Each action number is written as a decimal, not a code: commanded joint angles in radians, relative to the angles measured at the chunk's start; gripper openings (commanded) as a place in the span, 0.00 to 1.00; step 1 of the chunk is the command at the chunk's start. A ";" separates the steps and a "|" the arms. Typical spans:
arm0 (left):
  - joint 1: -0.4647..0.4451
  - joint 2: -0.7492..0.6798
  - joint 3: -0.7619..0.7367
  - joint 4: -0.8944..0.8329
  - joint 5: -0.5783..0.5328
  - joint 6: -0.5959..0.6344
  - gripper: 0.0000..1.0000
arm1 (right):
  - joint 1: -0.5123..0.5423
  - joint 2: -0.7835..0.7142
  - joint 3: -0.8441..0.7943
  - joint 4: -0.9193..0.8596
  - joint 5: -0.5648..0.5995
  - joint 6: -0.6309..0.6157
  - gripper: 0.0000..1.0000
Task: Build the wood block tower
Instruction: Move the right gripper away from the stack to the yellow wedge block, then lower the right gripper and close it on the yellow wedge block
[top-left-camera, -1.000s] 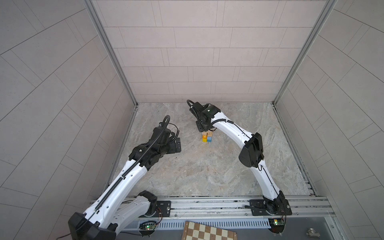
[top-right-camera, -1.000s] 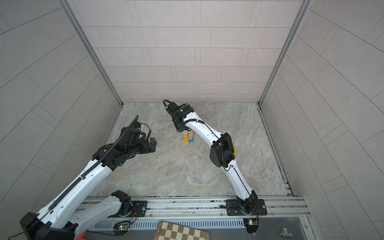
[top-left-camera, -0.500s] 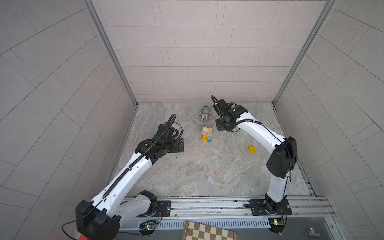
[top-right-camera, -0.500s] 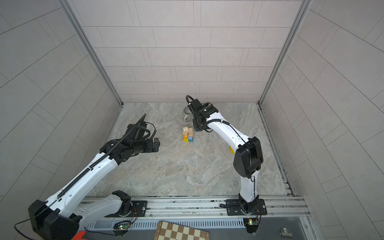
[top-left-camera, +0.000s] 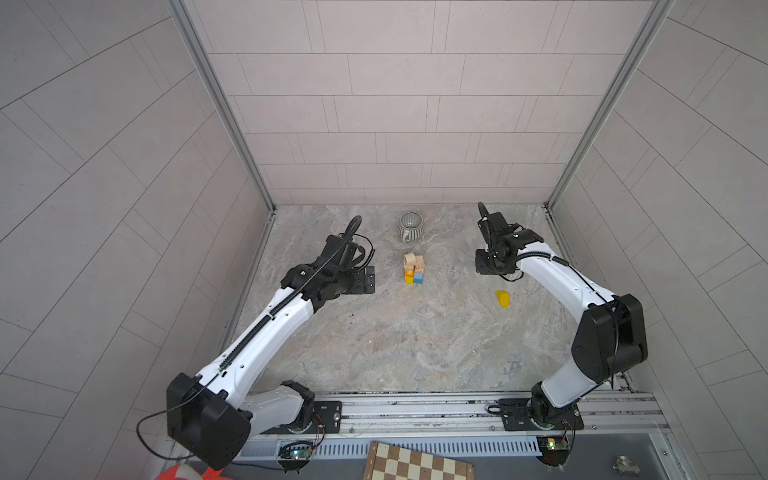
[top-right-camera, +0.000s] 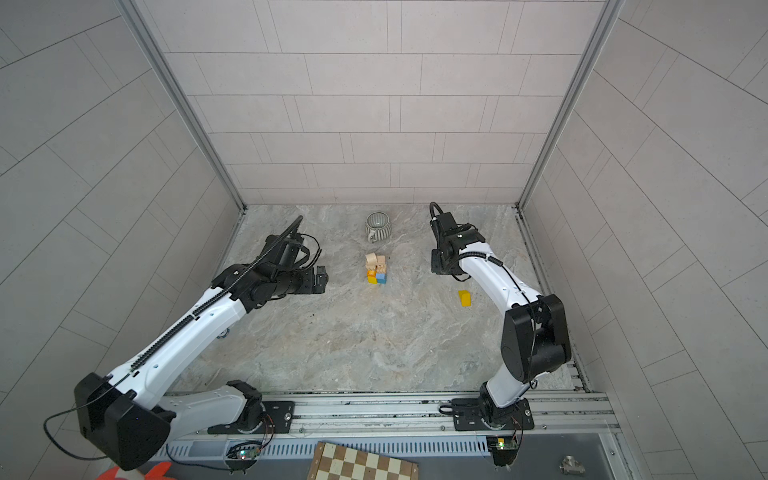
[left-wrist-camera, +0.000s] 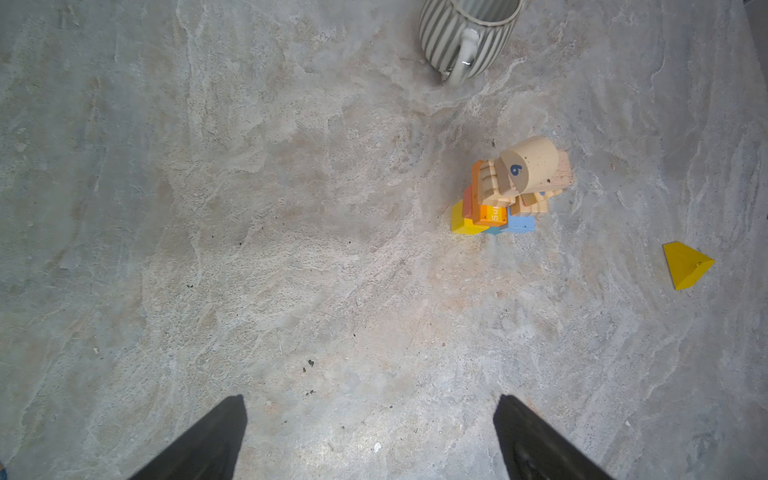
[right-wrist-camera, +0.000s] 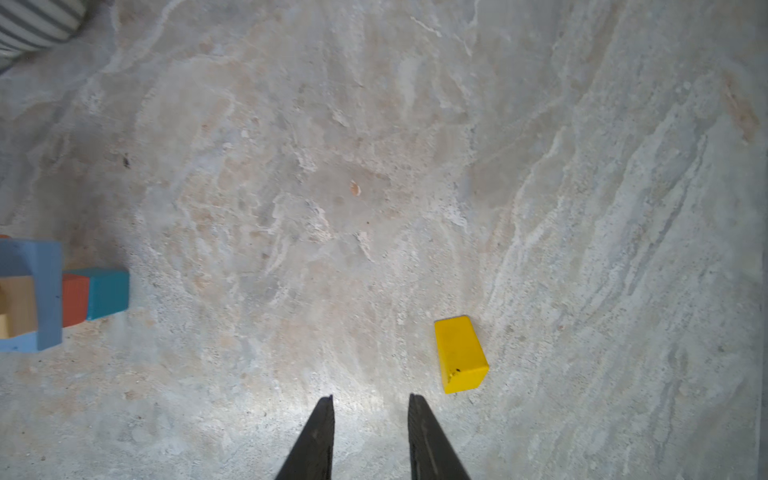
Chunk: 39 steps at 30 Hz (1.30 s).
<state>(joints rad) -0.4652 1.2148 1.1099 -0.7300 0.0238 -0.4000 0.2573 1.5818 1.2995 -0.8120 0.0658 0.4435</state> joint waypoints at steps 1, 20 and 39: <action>-0.013 0.019 0.038 0.001 0.011 -0.006 1.00 | -0.036 -0.042 -0.064 0.035 0.014 -0.007 0.36; -0.067 0.110 0.038 0.030 0.044 -0.048 1.00 | -0.159 -0.053 -0.309 0.201 0.006 0.020 0.51; -0.057 0.156 0.010 0.055 0.125 -0.068 1.00 | -0.191 0.057 -0.324 0.244 -0.032 0.023 0.50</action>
<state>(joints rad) -0.5259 1.3647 1.1275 -0.6788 0.1272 -0.4561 0.0708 1.6226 0.9791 -0.5659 0.0338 0.4534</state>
